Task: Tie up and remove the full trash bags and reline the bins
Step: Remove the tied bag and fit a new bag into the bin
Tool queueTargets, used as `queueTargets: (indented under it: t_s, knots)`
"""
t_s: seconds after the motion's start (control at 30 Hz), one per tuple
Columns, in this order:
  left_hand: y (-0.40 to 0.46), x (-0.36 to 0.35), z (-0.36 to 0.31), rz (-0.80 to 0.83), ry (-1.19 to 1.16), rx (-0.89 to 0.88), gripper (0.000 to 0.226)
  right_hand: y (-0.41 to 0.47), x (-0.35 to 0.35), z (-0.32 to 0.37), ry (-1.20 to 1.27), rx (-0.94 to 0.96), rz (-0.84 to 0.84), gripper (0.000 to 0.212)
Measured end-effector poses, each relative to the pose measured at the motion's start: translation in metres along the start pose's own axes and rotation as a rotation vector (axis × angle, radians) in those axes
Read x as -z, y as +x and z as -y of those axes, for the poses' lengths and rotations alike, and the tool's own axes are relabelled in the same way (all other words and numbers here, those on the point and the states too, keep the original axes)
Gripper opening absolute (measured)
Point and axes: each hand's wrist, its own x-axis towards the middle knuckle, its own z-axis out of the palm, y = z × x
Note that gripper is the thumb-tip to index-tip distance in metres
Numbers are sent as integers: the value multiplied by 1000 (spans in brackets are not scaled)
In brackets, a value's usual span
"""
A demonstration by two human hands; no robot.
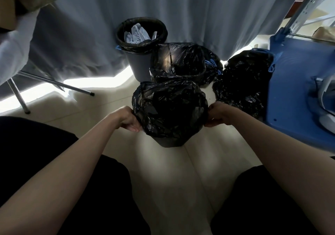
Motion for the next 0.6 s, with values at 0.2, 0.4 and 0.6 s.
queueTargets:
  t_s: [0.2, 0.4, 0.6]
  knots:
    - [24, 24, -4, -591, -209, -284, 9, 7, 2, 21, 207, 130, -297, 19]
    - [20, 17, -19, -400, -266, -345, 32, 9, -8, 33, 146, 299, -451, 26]
    - [31, 12, -25, -243, -371, -263, 30, 19, -13, 36, 82, 268, -367, 45]
